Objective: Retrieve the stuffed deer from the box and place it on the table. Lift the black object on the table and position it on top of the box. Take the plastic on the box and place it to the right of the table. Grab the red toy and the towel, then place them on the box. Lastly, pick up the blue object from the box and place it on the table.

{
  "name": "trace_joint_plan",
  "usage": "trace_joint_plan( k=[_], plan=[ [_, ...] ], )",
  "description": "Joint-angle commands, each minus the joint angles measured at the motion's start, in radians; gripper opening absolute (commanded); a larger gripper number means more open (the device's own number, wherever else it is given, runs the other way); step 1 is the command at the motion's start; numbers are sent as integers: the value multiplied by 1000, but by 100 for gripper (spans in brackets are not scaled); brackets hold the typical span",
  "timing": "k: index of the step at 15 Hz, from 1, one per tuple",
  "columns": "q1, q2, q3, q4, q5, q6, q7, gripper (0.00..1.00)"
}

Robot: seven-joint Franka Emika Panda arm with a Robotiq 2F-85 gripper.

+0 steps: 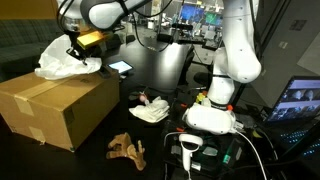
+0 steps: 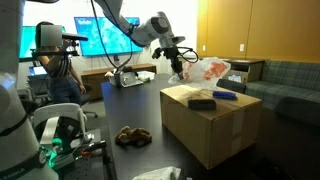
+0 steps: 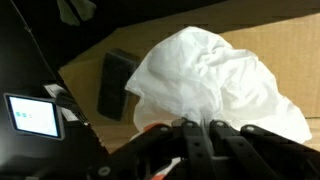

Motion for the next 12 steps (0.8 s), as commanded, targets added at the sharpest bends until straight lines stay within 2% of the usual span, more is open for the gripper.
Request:
trace_joint_plan(
  k=[1,4,8,12],
  plan=[
    [-92,-182,8,-246,5,94,138,10],
    [-185,-288,5,-412,30,185,203,10],
    [-314,-415,-12,-645,75,367,241,10],
    [-431,-463,-38,-805,179,514,234,10]
  ],
)
